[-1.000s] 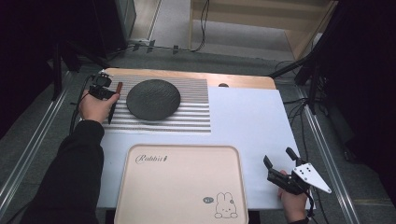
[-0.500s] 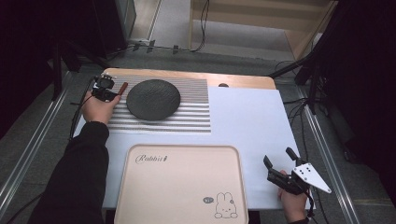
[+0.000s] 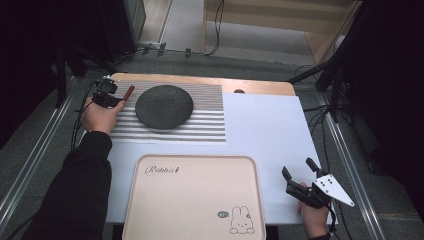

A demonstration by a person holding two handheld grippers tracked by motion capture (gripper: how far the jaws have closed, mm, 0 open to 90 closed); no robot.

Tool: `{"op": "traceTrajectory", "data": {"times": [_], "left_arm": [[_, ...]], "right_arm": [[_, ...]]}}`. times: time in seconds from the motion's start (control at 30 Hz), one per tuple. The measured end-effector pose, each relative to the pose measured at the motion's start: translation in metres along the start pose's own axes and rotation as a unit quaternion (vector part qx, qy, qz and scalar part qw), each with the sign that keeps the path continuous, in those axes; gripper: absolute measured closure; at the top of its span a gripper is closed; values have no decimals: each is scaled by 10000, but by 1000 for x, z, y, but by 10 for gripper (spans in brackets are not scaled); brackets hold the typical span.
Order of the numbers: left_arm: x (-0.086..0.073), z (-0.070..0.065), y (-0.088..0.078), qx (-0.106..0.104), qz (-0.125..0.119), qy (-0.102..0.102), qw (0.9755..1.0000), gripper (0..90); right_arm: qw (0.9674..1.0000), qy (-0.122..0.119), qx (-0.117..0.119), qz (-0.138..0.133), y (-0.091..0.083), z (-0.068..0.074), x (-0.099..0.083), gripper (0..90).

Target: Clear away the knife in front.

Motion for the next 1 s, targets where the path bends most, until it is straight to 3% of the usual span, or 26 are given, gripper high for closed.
{"op": "traceTrajectory", "data": {"times": [0.37,1.0], "left_arm": [[-7,0,-10,-145,-64,-60,9999,769],[-19,-17,-31,-459,-219,188,9985,769]], "right_arm": [[10000,-18,-5,4,0,0,0,101],[10000,-20,8,1,0,0,0,102]]}}
Point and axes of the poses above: each handheld gripper's, and its own axes: y roughly forward along the jaws, x roughly out of its top, z roughly to its left, the point moved 5 cm from there along y, roughly forward along the jaws, and after that the axes turned 11 degrees about -y, right-handed, at the moved point
